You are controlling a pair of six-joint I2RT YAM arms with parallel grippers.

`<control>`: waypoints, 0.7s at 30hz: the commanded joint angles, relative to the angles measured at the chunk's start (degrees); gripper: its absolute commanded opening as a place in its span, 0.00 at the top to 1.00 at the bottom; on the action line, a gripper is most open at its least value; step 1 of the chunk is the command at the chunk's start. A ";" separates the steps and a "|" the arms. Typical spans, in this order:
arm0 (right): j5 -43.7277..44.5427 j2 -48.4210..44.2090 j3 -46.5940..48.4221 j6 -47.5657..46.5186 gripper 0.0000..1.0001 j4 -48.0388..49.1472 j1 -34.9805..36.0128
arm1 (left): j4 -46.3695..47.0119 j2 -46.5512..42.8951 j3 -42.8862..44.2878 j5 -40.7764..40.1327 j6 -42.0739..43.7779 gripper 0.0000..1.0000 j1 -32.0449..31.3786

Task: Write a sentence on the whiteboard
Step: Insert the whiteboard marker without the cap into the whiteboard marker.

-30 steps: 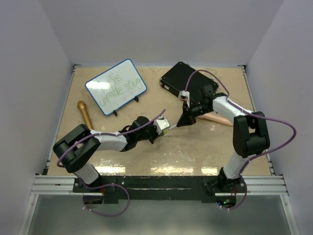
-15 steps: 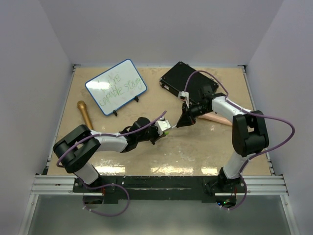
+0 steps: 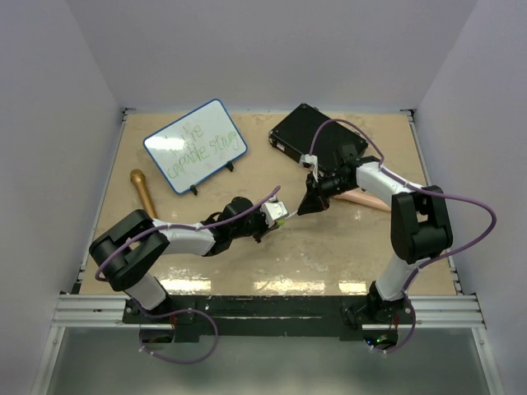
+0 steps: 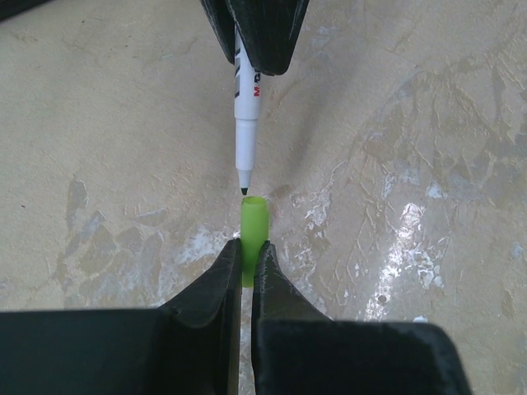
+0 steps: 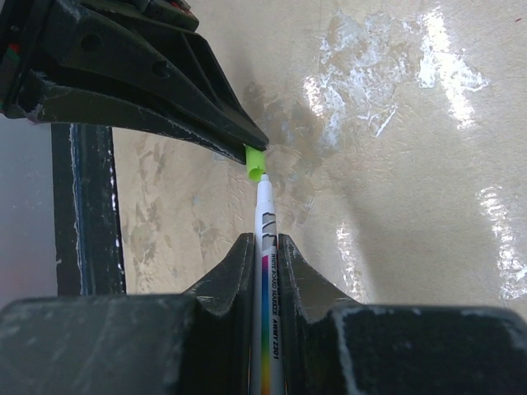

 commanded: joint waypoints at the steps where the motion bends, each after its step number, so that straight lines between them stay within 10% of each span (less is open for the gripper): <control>1: -0.63 -0.38 -0.15 -1.45 1.00 -0.77 0.30 | 2.41 -0.54 0.92 -0.41 -0.07 1.00 -0.11; 21: -2.13 -0.03 -0.23 -3.82 1.00 -3.06 0.39 | 2.68 0.96 1.54 0.56 -0.51 1.00 -0.11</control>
